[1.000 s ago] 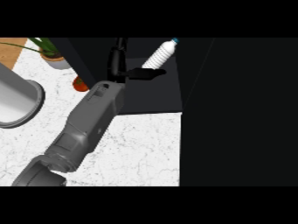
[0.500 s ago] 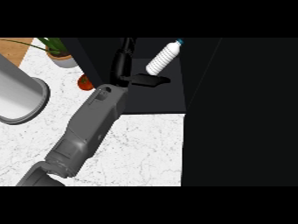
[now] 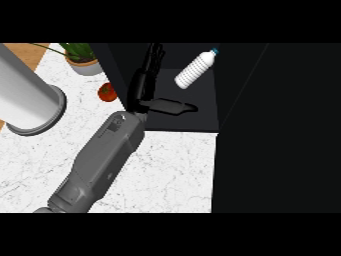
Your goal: Pick up the bottled water, place it into the cabinet and close the cabinet
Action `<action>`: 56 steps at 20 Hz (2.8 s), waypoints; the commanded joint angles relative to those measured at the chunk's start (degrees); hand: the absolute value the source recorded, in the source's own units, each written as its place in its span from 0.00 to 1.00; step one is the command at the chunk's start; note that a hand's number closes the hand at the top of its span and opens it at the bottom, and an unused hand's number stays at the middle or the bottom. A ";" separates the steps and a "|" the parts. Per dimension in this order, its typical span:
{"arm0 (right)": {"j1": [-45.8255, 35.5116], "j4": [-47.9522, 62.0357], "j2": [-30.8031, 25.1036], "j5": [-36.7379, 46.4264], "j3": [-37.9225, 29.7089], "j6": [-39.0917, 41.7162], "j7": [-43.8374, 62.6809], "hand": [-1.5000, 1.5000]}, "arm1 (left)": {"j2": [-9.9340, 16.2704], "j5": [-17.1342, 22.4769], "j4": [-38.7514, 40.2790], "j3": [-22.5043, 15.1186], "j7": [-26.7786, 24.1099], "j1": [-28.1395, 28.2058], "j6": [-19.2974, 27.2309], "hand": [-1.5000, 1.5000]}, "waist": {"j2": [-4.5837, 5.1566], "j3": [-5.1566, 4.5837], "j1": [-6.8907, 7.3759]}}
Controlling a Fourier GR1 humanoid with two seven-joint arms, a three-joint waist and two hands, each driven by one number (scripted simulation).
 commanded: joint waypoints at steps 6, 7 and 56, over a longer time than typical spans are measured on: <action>2.97 -0.52 0.76 1.34 3.22 -0.01 -1.02 0.00 | 1.22 2.07 -27.05 -5.24 5.80 20.43 5.49 0.00 | -0.85 -0.09 1.92; -0.29 -1.65 0.85 0.56 2.08 -1.54 2.32 0.00 | 1.00 1.61 -30.74 -7.19 6.96 23.46 5.87 0.00 | -0.61 -0.11 2.38; -28.59 -3.39 2.92 9.01 21.05 -4.81 31.40 1.00 | 32.85 23.35 -96.70 13.20 1.31 99.53 -20.27 0.00 | 1.00 -0.29 2.66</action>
